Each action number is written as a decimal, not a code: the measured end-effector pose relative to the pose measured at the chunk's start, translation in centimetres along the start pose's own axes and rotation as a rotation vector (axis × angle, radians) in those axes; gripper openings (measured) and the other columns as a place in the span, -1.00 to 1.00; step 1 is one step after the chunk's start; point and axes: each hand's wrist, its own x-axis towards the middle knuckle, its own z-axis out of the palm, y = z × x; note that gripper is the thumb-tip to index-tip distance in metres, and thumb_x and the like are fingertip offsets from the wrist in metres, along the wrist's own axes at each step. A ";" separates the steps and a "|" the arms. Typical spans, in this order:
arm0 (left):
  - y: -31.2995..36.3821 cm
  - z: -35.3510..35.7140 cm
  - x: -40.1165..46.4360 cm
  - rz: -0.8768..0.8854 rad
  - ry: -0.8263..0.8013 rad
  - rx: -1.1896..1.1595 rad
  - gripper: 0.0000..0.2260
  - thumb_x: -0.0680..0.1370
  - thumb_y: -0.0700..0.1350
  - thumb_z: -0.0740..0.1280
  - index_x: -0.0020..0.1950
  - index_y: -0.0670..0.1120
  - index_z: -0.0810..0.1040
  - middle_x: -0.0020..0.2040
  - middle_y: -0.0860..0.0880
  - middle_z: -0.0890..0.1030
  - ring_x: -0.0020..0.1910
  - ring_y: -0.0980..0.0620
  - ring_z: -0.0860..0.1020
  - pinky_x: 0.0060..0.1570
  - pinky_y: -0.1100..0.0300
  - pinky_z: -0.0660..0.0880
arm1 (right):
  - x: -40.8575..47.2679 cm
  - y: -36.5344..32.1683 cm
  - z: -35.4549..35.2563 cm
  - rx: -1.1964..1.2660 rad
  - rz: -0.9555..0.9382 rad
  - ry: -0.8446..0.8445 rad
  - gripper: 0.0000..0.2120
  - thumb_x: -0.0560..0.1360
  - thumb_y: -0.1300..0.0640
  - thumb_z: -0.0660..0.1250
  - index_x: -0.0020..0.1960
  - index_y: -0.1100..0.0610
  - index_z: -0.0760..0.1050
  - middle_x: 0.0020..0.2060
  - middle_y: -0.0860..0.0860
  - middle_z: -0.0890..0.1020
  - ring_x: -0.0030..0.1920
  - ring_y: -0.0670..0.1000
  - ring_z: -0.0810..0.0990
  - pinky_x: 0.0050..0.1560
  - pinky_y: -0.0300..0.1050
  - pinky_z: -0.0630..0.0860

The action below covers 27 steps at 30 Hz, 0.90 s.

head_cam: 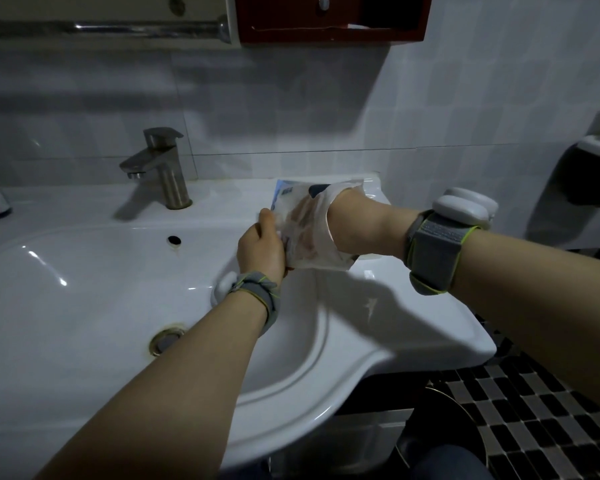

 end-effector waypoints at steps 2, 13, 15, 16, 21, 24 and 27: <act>-0.1 0.0 0.1 0.016 0.034 0.020 -0.56 0.55 0.26 0.11 -0.22 -0.01 0.58 -0.13 -0.07 0.65 -0.12 -0.17 0.60 -0.21 0.07 0.59 | 0.5 0.4 1.0 -0.124 -0.096 0.129 -0.78 0.63 0.25 0.08 -0.12 0.17 0.44 -0.19 0.06 0.39 -0.16 0.00 0.33 -0.30 -0.36 0.26; 0.3 0.1 0.1 0.097 0.106 0.073 -0.47 0.42 0.31 0.04 -0.28 -0.12 0.51 -0.27 -0.11 0.57 -0.10 -0.30 0.58 -0.05 -0.28 0.57 | 0.6 -0.5 0.5 0.001 0.055 0.010 -0.68 0.41 0.43 0.07 -0.38 0.09 0.16 -0.41 -0.04 0.23 -0.23 0.09 0.31 -0.50 -0.33 0.11; 0.4 0.2 0.0 0.087 0.100 0.055 -0.48 0.43 0.28 0.06 -0.23 -0.15 0.52 -0.23 -0.13 0.59 -0.10 -0.29 0.58 -0.06 -0.26 0.58 | 0.5 -0.5 0.3 0.047 0.021 0.044 -0.69 0.45 0.39 0.12 -0.38 0.10 0.19 -0.44 -0.04 0.25 -0.41 0.06 0.30 -0.60 -0.35 0.18; 0.5 0.2 0.0 0.082 0.094 0.048 -0.49 0.43 0.26 0.06 -0.20 -0.15 0.53 -0.20 -0.13 0.61 -0.09 -0.27 0.58 -0.06 -0.25 0.59 | 0.4 -0.5 0.4 0.006 0.002 0.042 -0.72 0.46 0.36 0.16 -0.36 0.12 0.24 -0.44 -0.04 0.28 -0.49 0.01 0.24 -0.65 -0.31 0.20; 0.0 0.1 0.3 0.047 0.076 0.062 -0.52 0.40 0.33 0.05 -0.27 -0.03 0.52 -0.10 -0.11 0.63 -0.04 -0.24 0.59 -0.01 -0.21 0.59 | 1.0 -1.2 1.2 -0.115 -0.080 0.106 -0.78 0.49 0.30 0.14 -0.05 0.04 0.48 -0.04 -0.02 0.56 -0.03 0.03 0.56 -0.39 -0.18 0.40; -0.2 -0.2 0.5 0.034 0.085 0.066 -0.54 0.41 0.33 0.05 -0.31 0.00 0.51 -0.16 -0.06 0.62 -0.06 -0.23 0.60 -0.02 -0.19 0.60 | 1.6 -0.5 2.4 -0.146 -0.039 0.222 -0.52 0.48 0.34 -0.04 0.33 0.13 0.37 0.30 0.03 0.43 0.31 0.06 0.37 -0.09 -0.15 0.41; -0.2 -0.2 0.5 0.031 0.092 0.051 -0.54 0.43 0.32 0.05 -0.31 0.01 0.52 -0.17 -0.05 0.62 -0.07 -0.22 0.60 -0.03 -0.19 0.61 | 0.9 -0.2 3.5 0.173 0.022 0.353 -0.40 0.41 0.35 -0.19 0.37 0.26 0.34 0.32 0.11 0.43 0.26 0.07 0.42 0.07 -0.19 0.44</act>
